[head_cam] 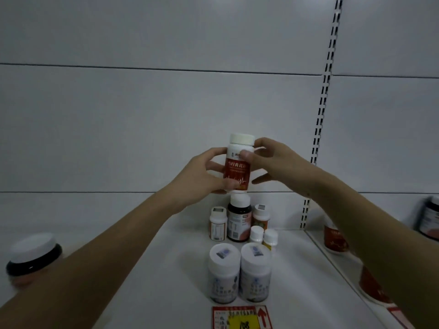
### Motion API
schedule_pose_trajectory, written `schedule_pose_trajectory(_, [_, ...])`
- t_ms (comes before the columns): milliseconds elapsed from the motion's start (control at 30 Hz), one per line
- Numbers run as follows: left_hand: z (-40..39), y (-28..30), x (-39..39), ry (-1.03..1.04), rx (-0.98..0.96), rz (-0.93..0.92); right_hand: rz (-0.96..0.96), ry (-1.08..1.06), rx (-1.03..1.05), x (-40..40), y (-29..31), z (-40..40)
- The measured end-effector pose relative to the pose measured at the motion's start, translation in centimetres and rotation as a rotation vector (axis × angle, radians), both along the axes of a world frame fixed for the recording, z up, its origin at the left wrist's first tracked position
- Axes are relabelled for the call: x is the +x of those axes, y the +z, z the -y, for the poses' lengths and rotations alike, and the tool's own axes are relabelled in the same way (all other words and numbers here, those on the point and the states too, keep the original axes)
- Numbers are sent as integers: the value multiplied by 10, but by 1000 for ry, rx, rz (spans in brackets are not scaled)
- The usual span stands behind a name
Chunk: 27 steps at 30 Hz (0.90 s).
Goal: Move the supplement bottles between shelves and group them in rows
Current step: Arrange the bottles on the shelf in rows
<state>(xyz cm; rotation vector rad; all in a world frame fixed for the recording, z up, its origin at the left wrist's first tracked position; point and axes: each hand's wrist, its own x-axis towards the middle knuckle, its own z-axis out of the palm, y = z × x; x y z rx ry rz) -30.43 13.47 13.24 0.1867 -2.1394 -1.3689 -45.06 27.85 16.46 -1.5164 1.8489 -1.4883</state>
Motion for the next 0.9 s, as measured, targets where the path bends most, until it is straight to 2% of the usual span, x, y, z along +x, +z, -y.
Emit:
schedule_pose_trajectory(133, [-5, -13, -14, 6, -83, 19, -55, -90, -26, -3, 7, -8])
schedule_pose_trajectory(233, [-4, -23, -17, -27, -75, 57, -77, -117, 1, -2, -4, -6])
schedule_pose_trajectory(367, [9, -33, -14, -46, -38, 94, -183, -119, 136, 1, -33, 8])
schedule_pose_trajectory(467, [17, -50, -10, -18, -55, 173, -145, -97, 201, -5, -47, 14])
schedule_pose_trajectory(567, [19, -75, -7, 29, -125, 253, -98, -202, 204, -21, -49, 13])
schedule_pose_trajectory(700, [22, -92, -5, 12, -140, 276, -220, -349, 312, -43, -62, 11])
schedule_pose_trajectory(767, [29, -88, -3, -20, -93, 259, -274, -390, 362, -50, -70, 11])
schedule_pose_trajectory(833, [40, -80, -2, 21, 24, 156, -322, -426, 379, -56, -78, 11])
schedule_pose_trajectory(900, [53, -75, -4, 104, -22, 99, -383, -450, 405, -60, -86, 11])
